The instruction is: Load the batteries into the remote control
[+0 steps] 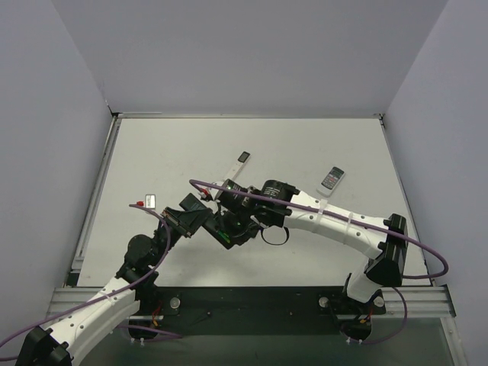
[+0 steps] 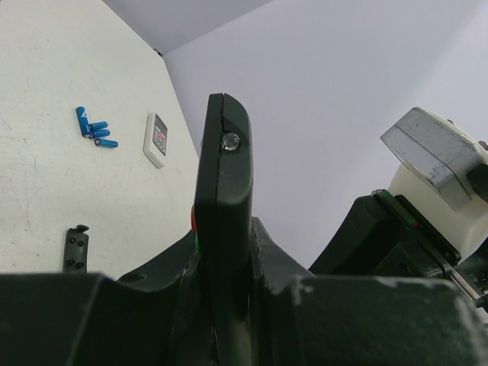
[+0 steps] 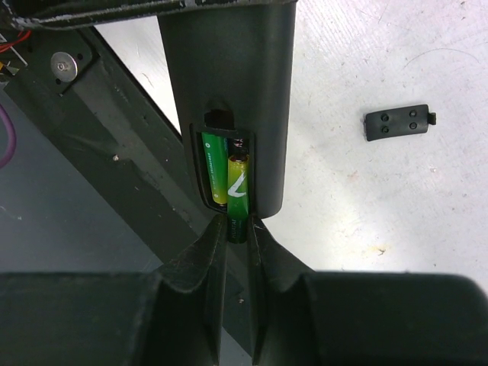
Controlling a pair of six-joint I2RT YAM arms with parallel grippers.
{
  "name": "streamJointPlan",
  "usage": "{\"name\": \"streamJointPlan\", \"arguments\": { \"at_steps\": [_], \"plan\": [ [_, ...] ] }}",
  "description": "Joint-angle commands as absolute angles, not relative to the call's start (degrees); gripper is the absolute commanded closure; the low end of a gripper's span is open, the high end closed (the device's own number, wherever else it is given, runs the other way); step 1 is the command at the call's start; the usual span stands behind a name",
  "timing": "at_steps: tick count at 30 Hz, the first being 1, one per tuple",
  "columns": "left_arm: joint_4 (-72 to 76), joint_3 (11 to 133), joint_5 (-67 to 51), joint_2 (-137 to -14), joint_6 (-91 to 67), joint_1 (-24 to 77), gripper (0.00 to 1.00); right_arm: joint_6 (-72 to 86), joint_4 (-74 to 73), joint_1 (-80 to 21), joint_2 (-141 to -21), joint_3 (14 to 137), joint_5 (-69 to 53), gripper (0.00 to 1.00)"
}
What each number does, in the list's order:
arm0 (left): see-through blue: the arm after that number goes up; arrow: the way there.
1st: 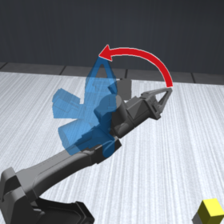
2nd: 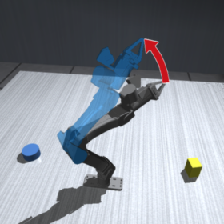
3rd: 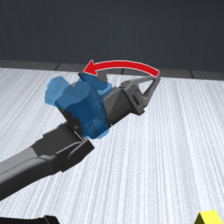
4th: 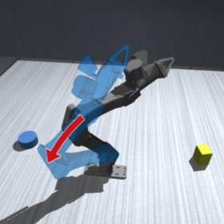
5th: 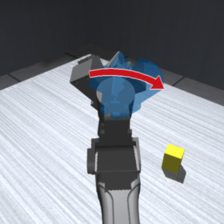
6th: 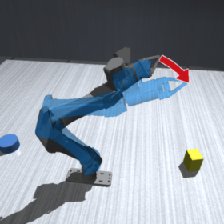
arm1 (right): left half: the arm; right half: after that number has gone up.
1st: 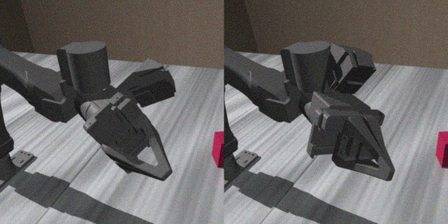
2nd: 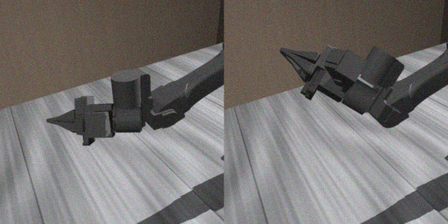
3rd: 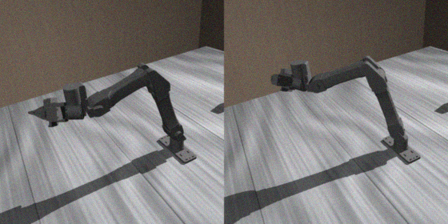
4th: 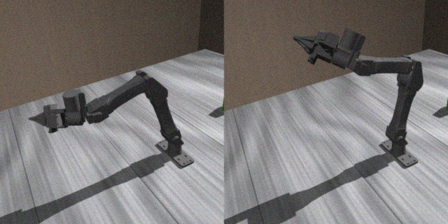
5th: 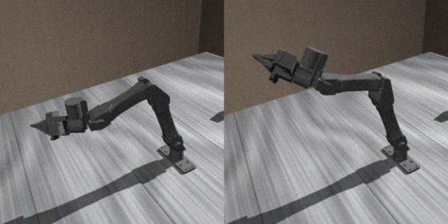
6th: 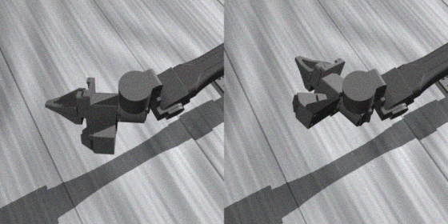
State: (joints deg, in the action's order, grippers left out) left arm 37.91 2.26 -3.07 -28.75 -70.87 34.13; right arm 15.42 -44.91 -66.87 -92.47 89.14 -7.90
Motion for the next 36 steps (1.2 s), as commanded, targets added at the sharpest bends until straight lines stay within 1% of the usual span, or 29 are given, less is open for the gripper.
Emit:
{"name": "streamJointPlan", "arguments": {
  "at_steps": [1, 7, 14, 18, 20, 25, 36],
  "plan": [
    [43.1, -2.6, -2.6, -27.7, -72.2, 34.0, 1.00, 16.9, -48.2, -67.1, -93.7, 92.0, -5.5, 0.98],
    [42.8, -2.5, -2.5, -27.6, -72.2, 34.0, 1.00, 17.1, -49.2, -67.2, -95.0, 93.3, -3.7, 0.92],
    [42.5, -2.5, -2.9, -27.7, -72.2, 34.0, 1.00, 16.2, -49.7, -67.7, -96.0, 94.5, -1.8, 0.89],
    [42.0, -2.4, -3.0, -27.6, -72.4, 34.0, 1.00, 15.7, -49.9, -67.9, -96.3, 95.0, -1.3, 0.82],
    [41.7, -2.3, -3.0, -27.5, -72.7, 34.0, 1.00, 15.5, -50.0, -67.9, -96.4, 95.3, -1.1, 0.77],
    [40.3, -2.4, -2.6, -27.2, -73.9, 34.0, 1.00, 15.2, -50.0, -68.3, -96.2, 95.9, -0.8, 0.72],
    [35.2, -2.7, -1.8, -26.8, -78.7, 34.0, 1.00, 14.7, -49.9, -68.6, -95.3, 97.4, 1.3, 0.72]
  ]
}}
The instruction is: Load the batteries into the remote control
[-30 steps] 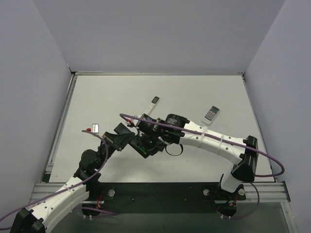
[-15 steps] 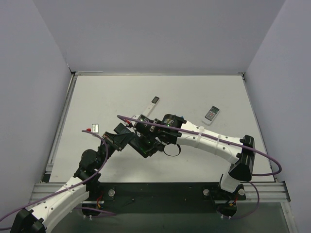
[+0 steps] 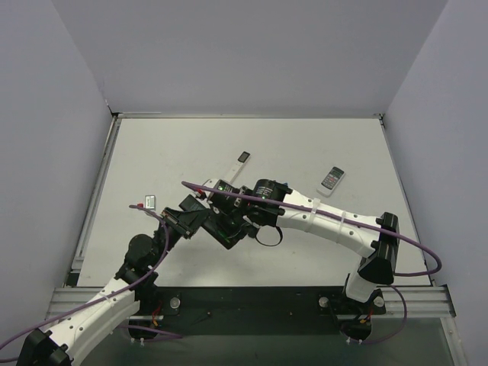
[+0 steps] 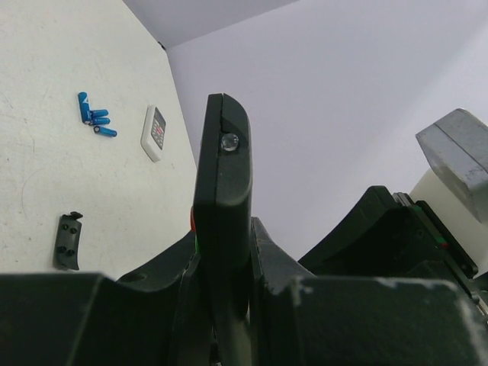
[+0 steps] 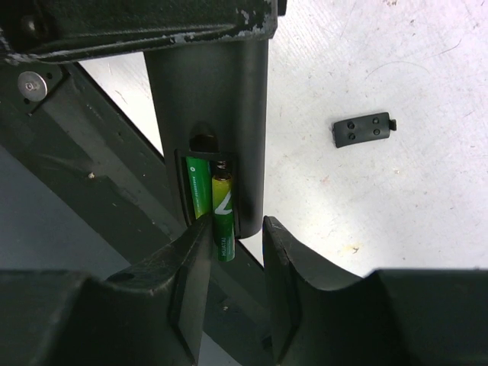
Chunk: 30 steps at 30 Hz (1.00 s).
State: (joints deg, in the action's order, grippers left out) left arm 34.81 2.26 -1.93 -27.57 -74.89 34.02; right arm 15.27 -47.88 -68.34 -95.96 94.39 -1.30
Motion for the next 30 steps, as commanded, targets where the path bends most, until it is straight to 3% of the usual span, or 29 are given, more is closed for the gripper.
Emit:
{"name": "streamJointPlan", "arguments": {
  "at_steps": [1, 9, 15, 23, 30],
  "plan": [
    [34.4, -2.5, -1.8, -26.7, -79.3, 34.0, 1.00, 14.5, -49.9, -68.7, -95.0, 97.6, 1.2, 0.69],
    [30.2, -2.7, -1.3, -27.2, -83.1, 34.0, 1.00, 12.0, -49.8, -69.2, -93.6, 99.9, -2.0, 0.52],
    [29.2, -3.9, -1.6, -28.1, -90.7, 34.0, 1.00, 4.9, -46.8, -68.6, -88.5, 95.1, -3.1, 0.52],
    [32.1, -4.2, -3.6, -31.5, -96.4, 33.9, 1.00, -6.1, -32.4, -65.7, -76.4, 77.6, -13.1, 0.52],
    [35.0, -3.0, -5.7, -35.0, -96.0, 33.9, 1.00, -8.7, -26.2, -62.9, -72.1, 71.3, -22.0, 0.60]
  ]
}}
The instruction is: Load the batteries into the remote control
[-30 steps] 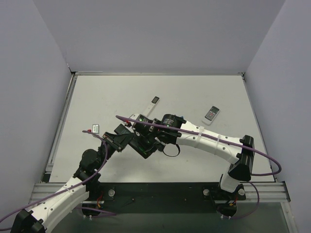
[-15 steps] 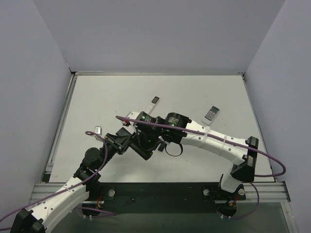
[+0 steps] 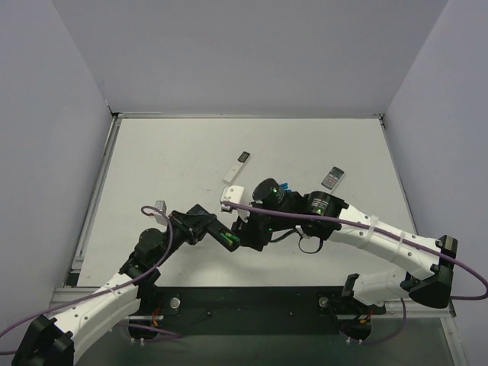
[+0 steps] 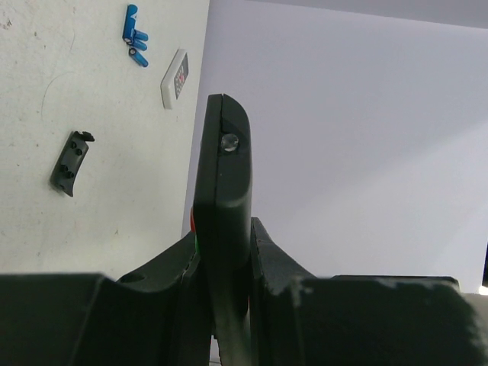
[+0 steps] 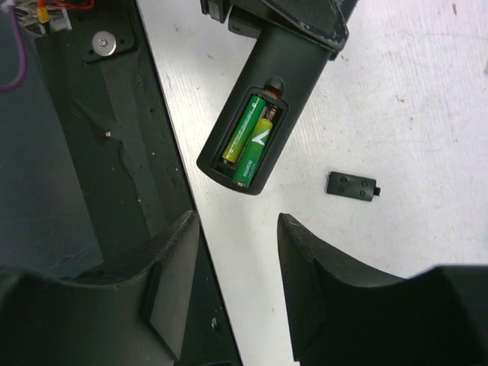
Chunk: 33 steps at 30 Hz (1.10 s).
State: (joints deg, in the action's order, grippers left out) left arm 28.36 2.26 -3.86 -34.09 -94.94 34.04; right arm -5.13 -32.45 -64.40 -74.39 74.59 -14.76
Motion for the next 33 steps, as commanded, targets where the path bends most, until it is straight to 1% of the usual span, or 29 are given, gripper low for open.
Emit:
{"name": "streamJointPlan", "arguments": {
  "at_steps": [1, 5, 6, 7, 14, 28, 32, 33],
  "plan": [
    [35.0, -2.7, -6.1, -35.2, -95.9, 33.9, 1.00, -9.3, -25.4, -62.7, -71.7, 70.5, -22.8, 0.62],
    [36.1, -2.0, -6.7, -36.1, -95.6, 33.9, 1.00, -11.4, -24.0, -62.0, -71.8, 68.7, -24.7, 0.68],
    [36.3, -2.0, -6.8, -36.4, -95.5, 33.9, 1.00, -11.8, -23.8, -61.9, -71.9, 68.6, -24.7, 0.73],
    [36.5, -1.8, -6.9, -36.4, -95.3, 33.9, 1.00, -11.9, -23.6, -61.6, -72.1, 68.4, -24.7, 0.75],
    [36.9, -1.8, -7.1, -36.4, -94.7, 33.9, 1.00, -11.9, -22.0, -61.3, -73.8, 68.1, -25.0, 0.81],
    [37.4, -1.5, -7.2, -36.1, -94.5, 33.9, 1.00, -12.0, -22.0, -61.1, -74.7, 66.4, -25.9, 0.82],
    [37.5, -1.3, -7.3, -36.2, -94.5, 33.9, 1.00, -12.0, -21.8, -61.2, -75.1, 66.4, -25.9, 0.83],
    [37.6, -1.3, -7.3, -36.3, -94.4, 33.9, 1.00, -12.0, -21.7, -61.2, -75.1, 66.5, -25.9, 0.85]
  ]
}}
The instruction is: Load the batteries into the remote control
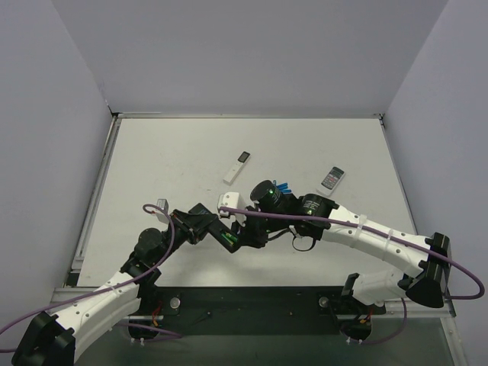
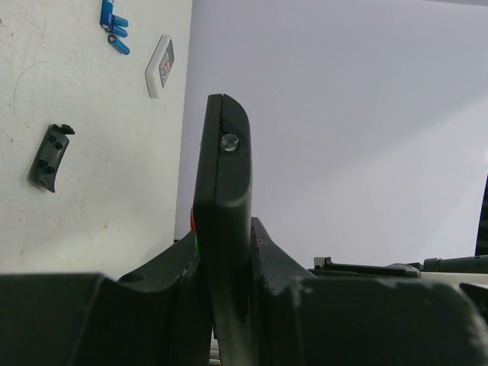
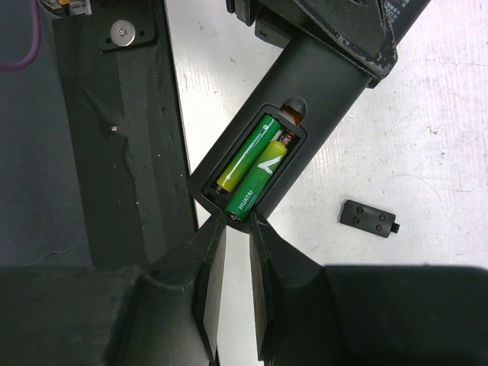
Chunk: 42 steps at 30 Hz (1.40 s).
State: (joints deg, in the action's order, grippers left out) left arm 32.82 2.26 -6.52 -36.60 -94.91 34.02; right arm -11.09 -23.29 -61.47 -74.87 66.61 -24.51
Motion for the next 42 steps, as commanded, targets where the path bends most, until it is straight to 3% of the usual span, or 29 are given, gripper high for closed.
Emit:
{"name": "streamJointPlan", "arguments": {
  "at_steps": [1, 7, 17, 27, 32, 42],
  "plan": [
    [37.8, -1.2, -7.4, -36.2, -94.3, 33.9, 1.00, -12.0, -21.6, -61.2, -75.3, 66.8, -25.9, 0.85],
    [38.1, -0.8, -7.9, -36.4, -93.4, 33.9, 1.00, -11.7, -21.4, -61.2, -76.1, 67.4, -26.6, 0.86],
    [37.8, -0.7, -8.6, -36.3, -91.8, 33.9, 1.00, -11.8, -22.8, -60.9, -72.1, 68.5, -29.9, 0.69],
    [37.2, -0.4, -9.8, -35.9, -90.4, 33.9, 1.00, -28.5, -25.4, -58.2, -69.2, 66.6, -38.1, 0.62],
    [37.1, 0.9, -10.4, -36.1, -89.7, 33.9, 1.00, -37.8, -25.5, -57.9, -69.0, 65.5, -41.9, 0.64],
    [37.4, 1.6, -10.9, -36.6, -89.1, 33.9, 1.00, -41.3, -26.3, -58.0, -73.3, 68.0, -44.7, 0.73]
  ]
}}
